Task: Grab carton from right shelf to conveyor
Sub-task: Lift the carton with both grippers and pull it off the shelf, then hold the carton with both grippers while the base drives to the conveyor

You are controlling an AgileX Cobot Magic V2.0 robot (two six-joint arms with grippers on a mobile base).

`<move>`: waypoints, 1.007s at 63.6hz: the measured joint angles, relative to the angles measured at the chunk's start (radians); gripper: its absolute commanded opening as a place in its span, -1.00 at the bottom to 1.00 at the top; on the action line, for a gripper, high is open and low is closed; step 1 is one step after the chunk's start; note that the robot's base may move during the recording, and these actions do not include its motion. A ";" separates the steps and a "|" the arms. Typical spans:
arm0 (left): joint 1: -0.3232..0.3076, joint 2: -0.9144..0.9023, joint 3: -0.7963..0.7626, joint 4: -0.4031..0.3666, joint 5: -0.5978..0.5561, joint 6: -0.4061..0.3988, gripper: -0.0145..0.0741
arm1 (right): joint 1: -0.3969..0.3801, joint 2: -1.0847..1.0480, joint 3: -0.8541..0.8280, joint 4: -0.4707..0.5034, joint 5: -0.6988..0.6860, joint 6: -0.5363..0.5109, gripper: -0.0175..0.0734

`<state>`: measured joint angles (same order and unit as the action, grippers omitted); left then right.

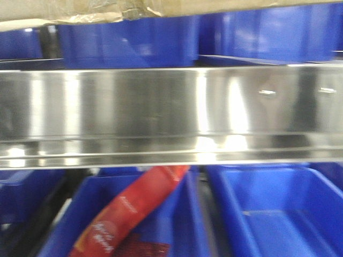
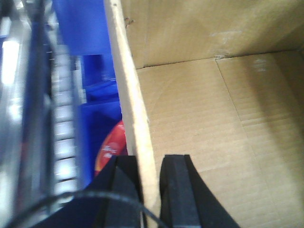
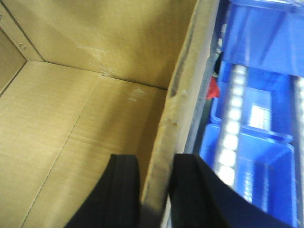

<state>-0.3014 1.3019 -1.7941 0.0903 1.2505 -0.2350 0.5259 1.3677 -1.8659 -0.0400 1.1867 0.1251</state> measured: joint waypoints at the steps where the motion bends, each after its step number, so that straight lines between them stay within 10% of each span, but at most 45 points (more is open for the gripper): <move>1: 0.000 0.000 0.000 0.000 0.000 0.000 -0.69 | 0.000 0.000 0.000 0.000 0.000 0.000 -0.76; 64: 0.000 0.000 0.000 0.000 0.000 0.000 -0.69 | 0.000 0.000 0.000 0.000 -0.001 0.000 -0.76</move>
<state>-0.3014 1.3019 -1.7941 0.0903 1.2505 -0.2350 0.5259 1.3677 -1.8659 -0.0400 1.1853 0.1251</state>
